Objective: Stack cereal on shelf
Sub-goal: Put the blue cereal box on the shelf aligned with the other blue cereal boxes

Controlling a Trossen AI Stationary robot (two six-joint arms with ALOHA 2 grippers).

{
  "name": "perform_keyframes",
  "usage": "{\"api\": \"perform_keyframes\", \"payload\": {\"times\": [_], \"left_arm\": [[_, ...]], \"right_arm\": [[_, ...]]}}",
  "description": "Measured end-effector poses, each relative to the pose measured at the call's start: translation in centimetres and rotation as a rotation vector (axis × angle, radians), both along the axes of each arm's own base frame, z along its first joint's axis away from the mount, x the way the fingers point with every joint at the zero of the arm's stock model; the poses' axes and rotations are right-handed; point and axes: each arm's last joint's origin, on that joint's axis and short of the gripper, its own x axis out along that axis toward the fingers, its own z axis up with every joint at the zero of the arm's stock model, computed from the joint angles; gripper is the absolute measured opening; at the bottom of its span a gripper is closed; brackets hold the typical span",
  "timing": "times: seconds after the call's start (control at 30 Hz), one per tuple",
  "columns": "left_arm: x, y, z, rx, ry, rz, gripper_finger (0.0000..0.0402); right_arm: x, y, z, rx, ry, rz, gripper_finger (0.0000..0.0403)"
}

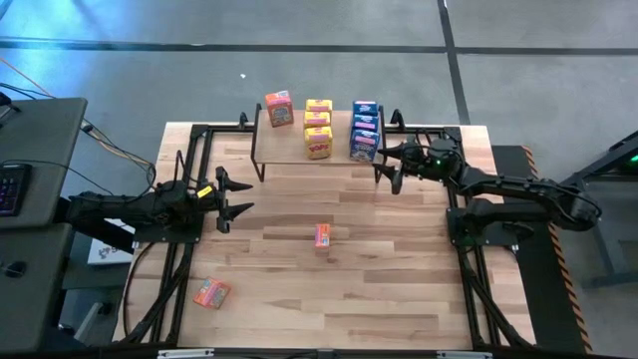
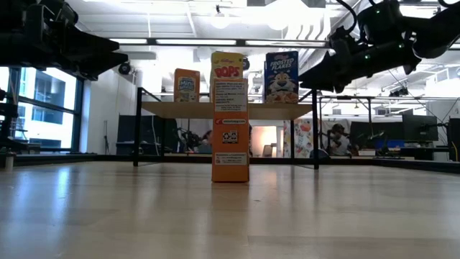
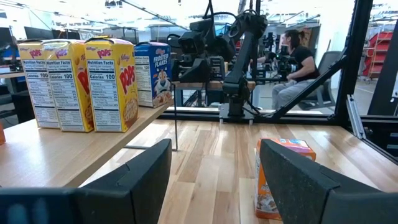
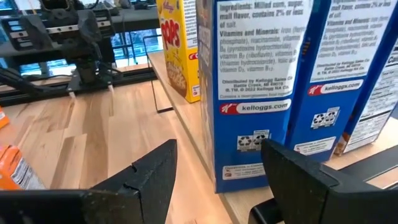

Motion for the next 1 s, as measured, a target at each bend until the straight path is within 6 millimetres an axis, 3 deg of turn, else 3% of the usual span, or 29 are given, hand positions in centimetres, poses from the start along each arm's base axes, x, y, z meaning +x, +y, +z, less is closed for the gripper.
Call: {"api": "perform_keyframes", "payload": {"times": [1.0], "left_arm": [[0.0, 0.0, 0.0, 0.0, 0.0, 0.0, 0.0237]], "right_arm": [[0.45, 0.12, 0.2, 0.027, -0.047, -0.191, 0.0227]]}}
